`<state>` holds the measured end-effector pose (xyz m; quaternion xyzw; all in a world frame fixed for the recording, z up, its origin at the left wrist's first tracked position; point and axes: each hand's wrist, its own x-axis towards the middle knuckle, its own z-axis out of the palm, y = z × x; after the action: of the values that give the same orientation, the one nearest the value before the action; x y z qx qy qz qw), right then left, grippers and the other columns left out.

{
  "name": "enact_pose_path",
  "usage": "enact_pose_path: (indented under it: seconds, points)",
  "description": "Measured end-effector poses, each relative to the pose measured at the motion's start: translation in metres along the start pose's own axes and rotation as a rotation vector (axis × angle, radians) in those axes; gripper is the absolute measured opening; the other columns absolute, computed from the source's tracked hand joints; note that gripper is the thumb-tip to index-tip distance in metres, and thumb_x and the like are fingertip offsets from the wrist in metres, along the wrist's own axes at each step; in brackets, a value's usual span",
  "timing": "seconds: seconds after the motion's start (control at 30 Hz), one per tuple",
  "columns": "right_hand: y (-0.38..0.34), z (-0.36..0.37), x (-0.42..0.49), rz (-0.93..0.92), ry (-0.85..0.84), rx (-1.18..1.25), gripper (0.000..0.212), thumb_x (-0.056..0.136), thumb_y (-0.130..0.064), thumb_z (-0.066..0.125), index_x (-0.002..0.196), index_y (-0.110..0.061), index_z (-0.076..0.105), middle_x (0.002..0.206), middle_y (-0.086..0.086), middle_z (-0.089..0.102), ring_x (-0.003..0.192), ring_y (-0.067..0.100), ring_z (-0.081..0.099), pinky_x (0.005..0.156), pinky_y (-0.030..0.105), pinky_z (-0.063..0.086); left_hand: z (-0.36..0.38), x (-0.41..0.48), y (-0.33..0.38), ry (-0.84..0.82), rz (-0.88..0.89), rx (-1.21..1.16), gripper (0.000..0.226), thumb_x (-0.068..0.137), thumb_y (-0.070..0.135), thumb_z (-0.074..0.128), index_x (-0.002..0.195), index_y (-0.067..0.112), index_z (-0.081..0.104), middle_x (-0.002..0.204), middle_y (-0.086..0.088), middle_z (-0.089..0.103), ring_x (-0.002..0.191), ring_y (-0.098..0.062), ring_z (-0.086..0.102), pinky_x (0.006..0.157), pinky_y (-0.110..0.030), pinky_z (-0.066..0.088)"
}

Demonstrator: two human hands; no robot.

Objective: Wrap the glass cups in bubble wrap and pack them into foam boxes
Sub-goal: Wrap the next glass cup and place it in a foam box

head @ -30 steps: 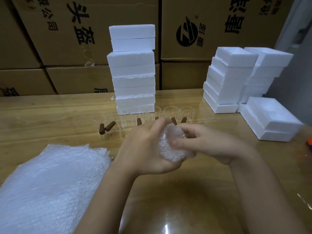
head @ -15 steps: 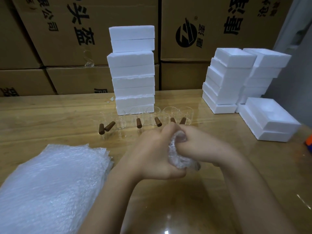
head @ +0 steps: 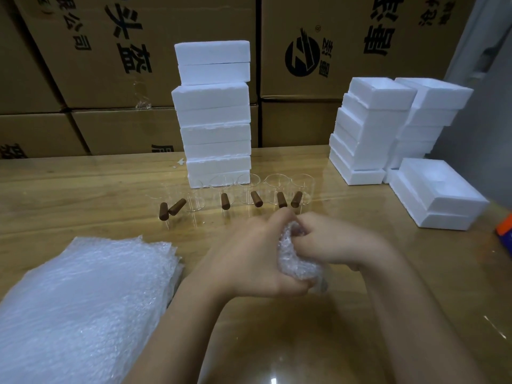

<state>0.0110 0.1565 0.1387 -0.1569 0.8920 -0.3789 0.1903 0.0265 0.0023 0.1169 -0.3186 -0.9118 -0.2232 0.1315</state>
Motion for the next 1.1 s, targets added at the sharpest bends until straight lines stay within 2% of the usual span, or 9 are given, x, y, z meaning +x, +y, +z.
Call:
enact_pose_path:
  seconds: [0.1, 0.2, 0.27, 0.57, 0.7, 0.8, 0.87, 1.0, 1.1]
  points:
    - [0.002, 0.006, 0.005, 0.005, 0.005, -0.050, 0.018, 0.084, -0.008, 0.045, 0.070, -0.011, 0.056, 0.061, -0.003, 0.053, 0.058, 0.011, 0.047, 0.050, 0.017, 0.035, 0.006, -0.002, -0.005, -0.014, -0.036, -0.011, 0.071, 0.059, 0.067, 0.066, 0.115, 0.027, 0.050, 0.090, 0.011, 0.066, 0.076, -0.007, 0.060, 0.065, -0.026, 0.049]
    - [0.006, 0.008, 0.008, -0.020, -0.034, -0.055, 0.020, 0.089, -0.017, 0.049, 0.101, -0.009, 0.062, 0.096, 0.007, 0.068, 0.091, 0.025, 0.063, 0.081, 0.037, 0.050, 0.013, -0.007, -0.012, -0.051, -0.118, -0.127, 0.073, 0.058, 0.068, 0.070, 0.115, 0.029, 0.048, 0.094, 0.013, 0.064, 0.079, -0.003, 0.059, 0.070, -0.024, 0.051]
    - [0.009, 0.005, 0.007, -0.030, -0.106, 0.035, 0.023, 0.087, -0.027, 0.057, 0.108, -0.019, 0.062, 0.105, 0.004, 0.069, 0.099, 0.024, 0.064, 0.090, 0.041, 0.049, 0.014, -0.009, -0.018, -0.052, -0.169, -0.196, 0.079, 0.054, 0.073, 0.066, 0.117, 0.029, 0.048, 0.098, 0.015, 0.063, 0.087, -0.002, 0.061, 0.075, -0.030, 0.053]
    - [0.011, 0.030, 0.019, -0.019, -0.179, -0.158, 0.013, 0.082, -0.013, 0.055, 0.093, -0.015, 0.061, 0.088, 0.005, 0.066, 0.081, 0.018, 0.062, 0.065, 0.029, 0.047, 0.031, -0.030, -0.023, -0.036, -0.208, -0.253, 0.049, 0.053, 0.079, 0.058, 0.092, 0.061, 0.036, 0.091, 0.027, 0.058, 0.086, 0.011, 0.055, 0.065, -0.013, 0.046]
    - [0.020, 0.045, 0.028, 0.010, -0.236, -0.169, 0.005, 0.087, -0.023, 0.057, 0.092, -0.025, 0.059, 0.091, -0.002, 0.063, 0.088, 0.018, 0.062, 0.070, 0.028, 0.049, 0.048, -0.043, -0.031, -0.032, -0.316, -0.432, 0.049, 0.055, 0.073, 0.063, 0.095, 0.051, 0.046, 0.097, 0.029, 0.058, 0.091, 0.017, 0.055, 0.067, -0.003, 0.043]
    - [0.039, 0.039, 0.032, 0.091, -0.214, 0.043, 0.031, 0.090, -0.039, 0.060, 0.117, -0.027, 0.054, 0.098, -0.007, 0.063, 0.076, 0.005, 0.061, 0.061, 0.015, 0.048, 0.061, -0.054, -0.040, 0.034, -0.454, -0.595, 0.070, 0.052, 0.074, 0.064, 0.109, 0.034, 0.055, 0.103, 0.015, 0.065, 0.093, 0.008, 0.061, 0.071, -0.008, 0.047]
    - [0.058, 0.014, 0.032, 0.147, -0.035, 0.174, 0.036, 0.090, -0.041, 0.060, 0.120, -0.022, 0.053, 0.096, -0.003, 0.065, 0.064, 0.003, 0.061, 0.059, 0.017, 0.050, 0.066, -0.056, -0.046, 0.076, -0.517, -0.649, 0.076, 0.051, 0.075, 0.063, 0.109, 0.027, 0.057, 0.102, 0.008, 0.067, 0.092, -0.002, 0.065, 0.073, -0.015, 0.050]
    - [0.114, -0.064, 0.028, 0.241, 0.704, 0.087, 0.017, 0.090, -0.032, 0.053, 0.100, -0.020, 0.063, 0.099, 0.000, 0.067, 0.079, 0.020, 0.066, 0.073, 0.035, 0.052, 0.067, -0.056, -0.052, 0.192, -0.591, -0.842, 0.073, 0.050, 0.071, 0.063, 0.101, 0.018, 0.063, 0.091, -0.004, 0.071, 0.080, -0.012, 0.069, 0.065, -0.020, 0.051]
    - [0.166, -0.115, 0.019, 0.406, 0.922, -0.125, 0.031, 0.092, -0.026, 0.051, 0.120, -0.015, 0.054, 0.135, 0.009, 0.044, 0.084, 0.033, 0.062, 0.073, 0.034, 0.044, 0.070, -0.054, -0.054, 0.268, -0.644, -1.001, 0.069, 0.052, 0.064, 0.066, 0.097, 0.012, 0.065, 0.087, -0.008, 0.072, 0.080, -0.024, 0.070, 0.068, -0.030, 0.052]
